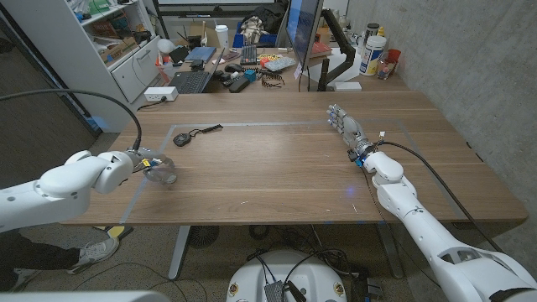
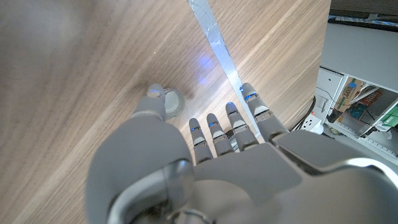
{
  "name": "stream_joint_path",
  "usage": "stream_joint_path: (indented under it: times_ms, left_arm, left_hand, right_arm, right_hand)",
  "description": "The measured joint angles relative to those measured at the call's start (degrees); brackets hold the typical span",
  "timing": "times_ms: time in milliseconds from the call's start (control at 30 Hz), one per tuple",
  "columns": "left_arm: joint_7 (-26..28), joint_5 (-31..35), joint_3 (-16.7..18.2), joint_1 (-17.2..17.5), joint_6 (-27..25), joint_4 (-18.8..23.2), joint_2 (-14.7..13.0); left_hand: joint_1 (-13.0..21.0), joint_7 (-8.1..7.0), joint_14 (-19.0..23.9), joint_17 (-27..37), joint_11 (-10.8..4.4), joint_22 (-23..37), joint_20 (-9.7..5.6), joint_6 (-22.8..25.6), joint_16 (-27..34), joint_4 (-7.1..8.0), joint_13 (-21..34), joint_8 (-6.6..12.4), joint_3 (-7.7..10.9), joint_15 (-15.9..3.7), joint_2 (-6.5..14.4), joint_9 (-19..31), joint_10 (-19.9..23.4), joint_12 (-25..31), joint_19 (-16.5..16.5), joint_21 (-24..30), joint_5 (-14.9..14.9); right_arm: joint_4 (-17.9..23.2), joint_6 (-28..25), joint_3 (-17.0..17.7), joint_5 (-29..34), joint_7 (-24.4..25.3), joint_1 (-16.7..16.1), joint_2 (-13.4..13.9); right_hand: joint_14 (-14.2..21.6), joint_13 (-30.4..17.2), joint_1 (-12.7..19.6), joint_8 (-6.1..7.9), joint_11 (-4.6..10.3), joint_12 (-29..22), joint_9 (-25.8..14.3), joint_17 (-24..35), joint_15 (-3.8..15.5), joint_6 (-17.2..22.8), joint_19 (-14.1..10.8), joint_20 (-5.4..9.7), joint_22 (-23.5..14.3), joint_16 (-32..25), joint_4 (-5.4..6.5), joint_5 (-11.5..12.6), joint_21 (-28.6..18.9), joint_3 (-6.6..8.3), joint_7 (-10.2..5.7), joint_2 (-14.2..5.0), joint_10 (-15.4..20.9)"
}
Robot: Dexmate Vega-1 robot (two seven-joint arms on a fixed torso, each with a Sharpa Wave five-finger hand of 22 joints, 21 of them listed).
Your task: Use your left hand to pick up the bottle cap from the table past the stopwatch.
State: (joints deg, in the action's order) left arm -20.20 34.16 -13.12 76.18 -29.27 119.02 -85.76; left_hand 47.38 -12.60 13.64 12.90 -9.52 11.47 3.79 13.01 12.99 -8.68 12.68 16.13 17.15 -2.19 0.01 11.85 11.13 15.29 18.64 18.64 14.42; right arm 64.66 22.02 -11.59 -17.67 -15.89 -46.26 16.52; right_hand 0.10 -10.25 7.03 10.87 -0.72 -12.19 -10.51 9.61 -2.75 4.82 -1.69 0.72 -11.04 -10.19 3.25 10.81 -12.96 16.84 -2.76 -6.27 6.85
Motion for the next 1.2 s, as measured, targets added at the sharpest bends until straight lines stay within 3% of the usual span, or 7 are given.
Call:
stream_joint_path:
  times_ms: [500,867,1200]
  left_arm:
    - [-0.09,2.69,-1.44,-1.43,1.47,-0.58,2.56]
    - [-0.18,3.97,-1.47,-1.43,1.66,-0.53,2.72]
    - [0.74,4.47,-1.62,-0.13,1.94,-0.24,3.67]
  left_hand:
    - [0.61,-0.02,0.65,0.39,0.0,0.0,0.11,0.85,0.41,0.15,0.25,0.44,0.15,0.04,0.0,0.28,0.0,0.0,0.28,0.05,0.0]
    - [1.64,-0.31,2.54,1.3,0.29,0.0,-1.19,1.14,0.86,0.16,0.77,0.44,0.16,-0.2,0.12,0.28,0.72,0.4,1.81,0.65,0.0]
    - [4.2,0.0,7.14,3.84,0.21,-0.02,-3.88,2.28,2.51,0.07,1.58,0.88,0.25,-0.26,-0.29,0.25,2.12,1.92,10.29,4.04,-0.83]
  right_arm:
    - [-1.14,1.2,-0.11,-0.27,-0.76,0.28,-0.25]
    - [-1.55,1.4,0.23,-0.43,-0.84,0.27,-0.59]
    - [-1.38,2.88,0.67,-1.67,-0.85,-0.13,-0.69]
  right_hand:
    - [0.0,0.0,0.0,0.0,0.0,0.0,0.0,0.0,0.0,0.0,0.0,0.0,0.0,0.0,0.0,0.24,0.26,0.0,0.0,0.0,0.0]
    - [0.01,0.0,0.0,0.0,0.0,0.0,0.0,0.0,-0.01,0.22,0.0,0.0,0.0,0.0,0.0,0.24,0.26,0.0,-0.22,0.0,0.0]
    - [0.22,0.0,0.0,0.0,0.0,0.0,0.0,0.0,-0.21,0.22,0.0,0.0,0.0,0.0,0.0,0.24,0.26,0.0,-0.21,0.0,0.0]
